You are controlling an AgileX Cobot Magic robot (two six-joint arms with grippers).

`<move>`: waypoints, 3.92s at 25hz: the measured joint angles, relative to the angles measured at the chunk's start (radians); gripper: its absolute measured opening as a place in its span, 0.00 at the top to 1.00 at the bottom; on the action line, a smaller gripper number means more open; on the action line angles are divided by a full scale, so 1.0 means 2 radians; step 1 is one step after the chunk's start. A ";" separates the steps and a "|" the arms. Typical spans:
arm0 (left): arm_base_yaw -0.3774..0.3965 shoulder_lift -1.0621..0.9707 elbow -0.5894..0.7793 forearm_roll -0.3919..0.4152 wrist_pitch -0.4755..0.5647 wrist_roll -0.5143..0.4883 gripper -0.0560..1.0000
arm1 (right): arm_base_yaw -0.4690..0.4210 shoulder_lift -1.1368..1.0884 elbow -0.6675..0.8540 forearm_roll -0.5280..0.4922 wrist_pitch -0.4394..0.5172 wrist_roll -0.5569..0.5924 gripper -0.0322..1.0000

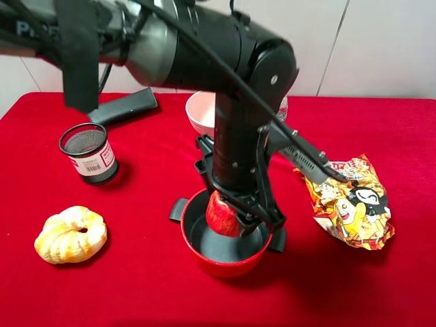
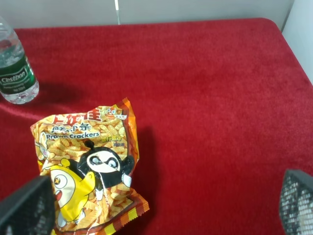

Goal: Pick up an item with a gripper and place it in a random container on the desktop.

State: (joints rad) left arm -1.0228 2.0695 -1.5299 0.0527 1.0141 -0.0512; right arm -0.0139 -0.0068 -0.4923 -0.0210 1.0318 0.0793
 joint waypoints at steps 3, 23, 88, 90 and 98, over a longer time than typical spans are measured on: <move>0.000 0.000 0.010 -0.001 -0.019 -0.005 0.27 | 0.000 0.000 0.000 0.000 0.000 0.000 0.30; 0.000 0.000 0.013 0.011 -0.043 -0.008 0.27 | 0.000 0.000 0.000 0.000 0.000 0.000 0.30; 0.000 -0.206 -0.040 0.071 0.072 -0.047 0.06 | 0.000 0.000 0.000 0.000 0.000 0.000 0.30; 0.000 -0.233 -0.027 0.081 0.072 -0.047 0.06 | 0.000 0.000 0.000 0.000 0.000 0.000 0.30; 0.000 -0.361 0.071 0.090 0.073 -0.048 0.04 | 0.000 0.000 0.000 0.000 0.000 0.000 0.30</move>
State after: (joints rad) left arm -1.0228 1.3469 -1.3873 0.2326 1.1593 -0.1465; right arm -0.0139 -0.0068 -0.4923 -0.0210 1.0318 0.0793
